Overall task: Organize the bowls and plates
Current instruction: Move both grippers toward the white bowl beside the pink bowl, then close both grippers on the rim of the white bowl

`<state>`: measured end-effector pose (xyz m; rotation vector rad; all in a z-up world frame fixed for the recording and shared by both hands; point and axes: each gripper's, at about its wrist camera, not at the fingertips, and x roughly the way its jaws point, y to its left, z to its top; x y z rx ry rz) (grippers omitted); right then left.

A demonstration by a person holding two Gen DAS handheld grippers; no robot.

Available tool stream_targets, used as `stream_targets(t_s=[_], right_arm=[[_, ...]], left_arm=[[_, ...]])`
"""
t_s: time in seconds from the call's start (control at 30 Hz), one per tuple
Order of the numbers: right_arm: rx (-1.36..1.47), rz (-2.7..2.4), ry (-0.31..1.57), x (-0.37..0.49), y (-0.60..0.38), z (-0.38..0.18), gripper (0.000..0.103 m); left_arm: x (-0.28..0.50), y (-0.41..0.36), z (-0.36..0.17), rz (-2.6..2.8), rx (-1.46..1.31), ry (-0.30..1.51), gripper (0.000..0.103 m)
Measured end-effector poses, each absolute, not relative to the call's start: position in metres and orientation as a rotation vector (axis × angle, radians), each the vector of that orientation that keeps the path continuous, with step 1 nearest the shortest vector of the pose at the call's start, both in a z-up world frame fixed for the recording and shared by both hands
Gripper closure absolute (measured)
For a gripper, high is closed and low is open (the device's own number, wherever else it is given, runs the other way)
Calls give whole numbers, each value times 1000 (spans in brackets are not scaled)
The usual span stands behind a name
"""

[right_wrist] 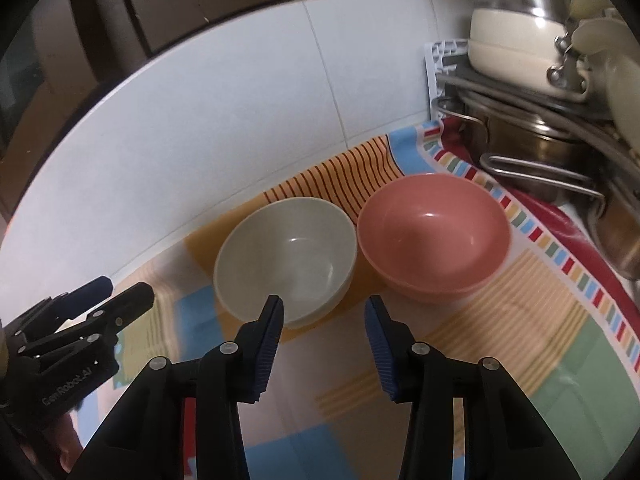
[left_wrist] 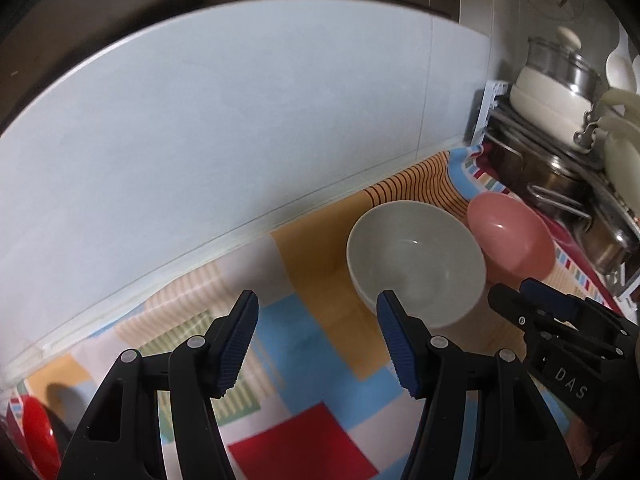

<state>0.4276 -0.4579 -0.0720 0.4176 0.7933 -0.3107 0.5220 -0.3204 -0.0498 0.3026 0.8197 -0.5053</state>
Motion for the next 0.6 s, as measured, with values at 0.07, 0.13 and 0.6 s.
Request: stream_targets(t_s=[0.07,0.13,0.6], right_arm=[[424,-319,802,434,-461,-78,60],[439,-322,815,441,-464,-86,63],[468,-342,854,466,-474,-112,73]], left_arm=[[530,-330,-58,-509,319,828,42],[537,-338,-65,-514,331,842,45],[572,-370,-105,-538,322,944,66]])
